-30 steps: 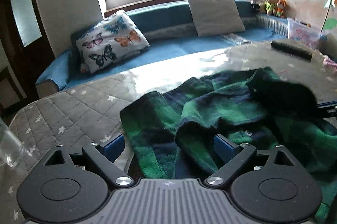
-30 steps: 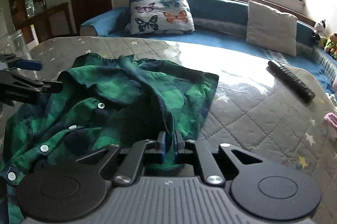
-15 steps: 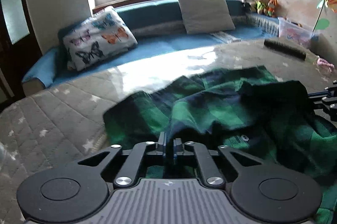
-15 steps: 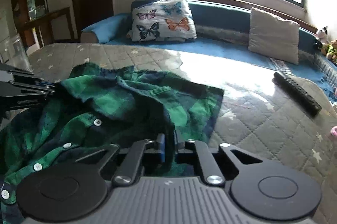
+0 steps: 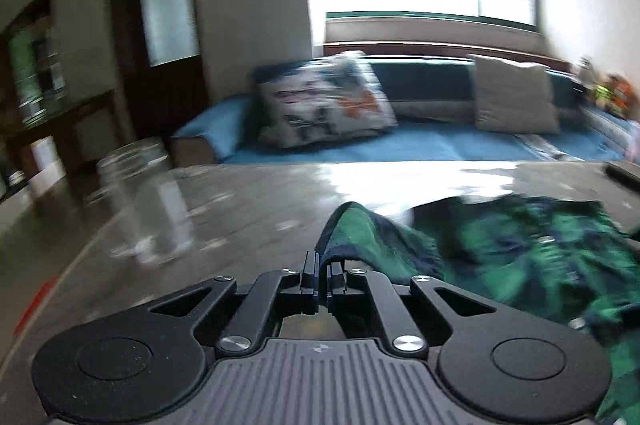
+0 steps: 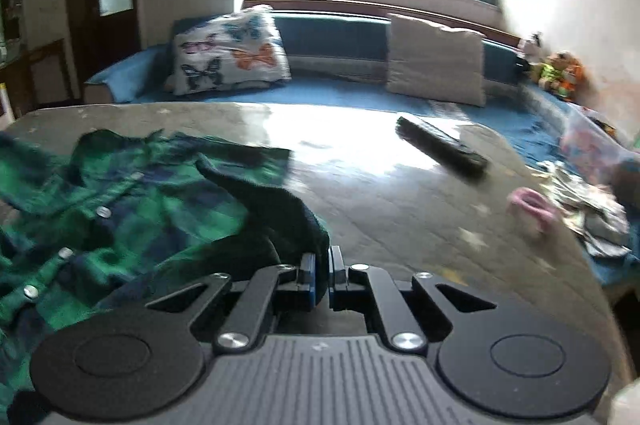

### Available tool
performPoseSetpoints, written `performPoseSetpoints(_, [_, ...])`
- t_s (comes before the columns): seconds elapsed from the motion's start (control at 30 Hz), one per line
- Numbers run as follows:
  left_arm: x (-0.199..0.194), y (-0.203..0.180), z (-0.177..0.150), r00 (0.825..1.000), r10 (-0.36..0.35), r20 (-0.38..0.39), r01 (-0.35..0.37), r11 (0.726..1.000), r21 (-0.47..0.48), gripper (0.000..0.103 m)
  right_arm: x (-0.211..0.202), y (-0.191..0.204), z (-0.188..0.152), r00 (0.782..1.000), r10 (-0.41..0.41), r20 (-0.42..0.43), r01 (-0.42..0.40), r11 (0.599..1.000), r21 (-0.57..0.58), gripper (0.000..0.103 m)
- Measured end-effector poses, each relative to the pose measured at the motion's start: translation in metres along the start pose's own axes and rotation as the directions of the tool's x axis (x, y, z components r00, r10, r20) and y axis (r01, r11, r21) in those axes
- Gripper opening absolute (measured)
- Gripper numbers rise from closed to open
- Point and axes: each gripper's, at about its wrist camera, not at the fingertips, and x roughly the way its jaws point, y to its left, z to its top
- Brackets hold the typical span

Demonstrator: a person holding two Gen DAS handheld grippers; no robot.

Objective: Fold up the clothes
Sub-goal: 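Lift and pull the shirt apart with both grippers to spread it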

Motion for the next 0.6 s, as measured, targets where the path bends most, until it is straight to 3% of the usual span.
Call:
performPoseSetpoints(0.23, [-0.026, 0.078, -0.042, 0.992, 0.119, -0.052, -0.126, 0.981, -0.145, 0.002, -0.013, -0.037, -0.029, 0.992, -0.118, -0.039, 0.120, 0.992, 0.042, 0.005])
performPoseSetpoints(0.47, [-0.038, 0.103, -0.081, 0.979, 0.163, -0.123, -0.183, 0.967, -0.178, 0.002, -0.007, -0.070, -0.060, 0.979, -0.168, -0.113, 0.181, 0.976, 0.120, 0.007])
performPoseSetpoints(0.57, [-0.047, 0.109, -0.091, 0.977, 0.169, -0.133, -0.193, 0.962, -0.193, 0.002, -0.010, -0.079, -0.066, 0.977, -0.179, -0.118, 0.196, 0.969, 0.152, 0.015])
performPoseSetpoints(0.6, [-0.050, 0.112, -0.095, 0.975, 0.172, -0.139, -0.198, 0.960, -0.198, 0.002, -0.010, -0.082, -0.067, 0.976, -0.181, -0.118, 0.199, 0.967, 0.161, 0.023])
